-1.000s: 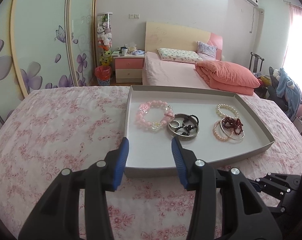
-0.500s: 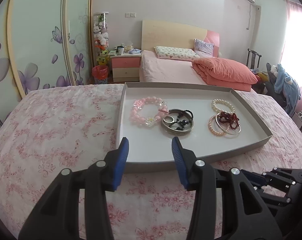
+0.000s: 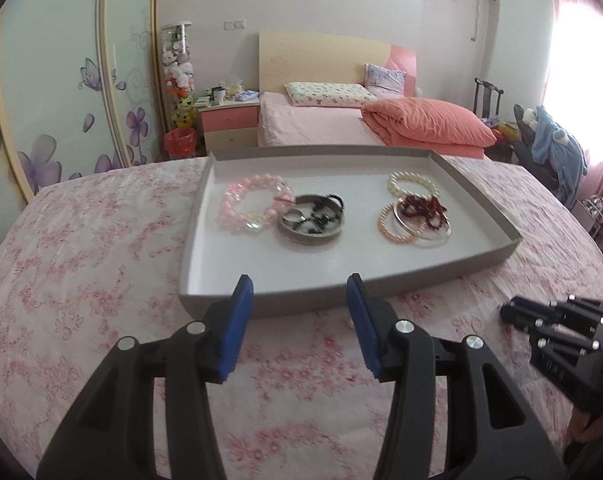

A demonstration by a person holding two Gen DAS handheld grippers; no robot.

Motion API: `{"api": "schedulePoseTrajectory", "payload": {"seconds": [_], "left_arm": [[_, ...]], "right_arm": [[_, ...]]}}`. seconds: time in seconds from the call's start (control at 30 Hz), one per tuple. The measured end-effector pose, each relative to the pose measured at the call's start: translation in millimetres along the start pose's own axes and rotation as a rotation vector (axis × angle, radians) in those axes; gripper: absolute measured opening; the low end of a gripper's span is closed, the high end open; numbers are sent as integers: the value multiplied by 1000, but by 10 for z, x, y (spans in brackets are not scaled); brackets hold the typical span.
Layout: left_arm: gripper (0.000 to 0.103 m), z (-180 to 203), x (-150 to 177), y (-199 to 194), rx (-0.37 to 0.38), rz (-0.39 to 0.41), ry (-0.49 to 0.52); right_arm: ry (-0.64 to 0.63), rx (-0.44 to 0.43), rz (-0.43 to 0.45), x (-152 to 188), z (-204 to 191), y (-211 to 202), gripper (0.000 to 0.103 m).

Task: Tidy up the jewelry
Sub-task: 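Grasp the other pearl earring with left tool while right tool holds its earring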

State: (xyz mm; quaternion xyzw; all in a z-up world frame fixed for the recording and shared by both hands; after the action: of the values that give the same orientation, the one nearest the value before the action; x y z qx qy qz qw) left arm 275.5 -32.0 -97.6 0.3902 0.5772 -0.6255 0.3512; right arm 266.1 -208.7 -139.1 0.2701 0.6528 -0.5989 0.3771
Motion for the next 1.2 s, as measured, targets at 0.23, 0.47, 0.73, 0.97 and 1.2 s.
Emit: {"api": "schedulePoseTrajectory", "payload": {"seconds": [0.23, 0.47, 0.73, 0.97, 1.2], "left_arm": [[57, 236, 159, 8, 49, -55, 38], [59, 428, 373, 175, 37, -140, 110], [57, 354, 368, 338, -24, -172, 73], [25, 378, 350, 378, -21, -176, 58], [16, 344, 346, 370, -36, -173, 59]], "right_arm": [[19, 13, -1, 4, 64, 22, 14], [17, 13, 0, 12, 63, 13, 14], [23, 9, -1, 11, 63, 17, 14], [25, 8, -1, 15, 69, 12, 14], [25, 8, -1, 15, 68, 13, 14]]}}
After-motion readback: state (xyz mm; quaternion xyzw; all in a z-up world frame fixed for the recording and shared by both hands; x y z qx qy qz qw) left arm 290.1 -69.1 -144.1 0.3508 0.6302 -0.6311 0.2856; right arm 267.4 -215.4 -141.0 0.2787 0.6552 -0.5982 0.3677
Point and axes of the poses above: each gripper's, at about its wrist camera, not at the fingertips, and y roughly the way its jaws point, z to its right, x to its underside, the point moved 8 cm from there along y, roughly the way its jaws point, and after that the axes turned 15 degrees about z, right-handed, at the moved point
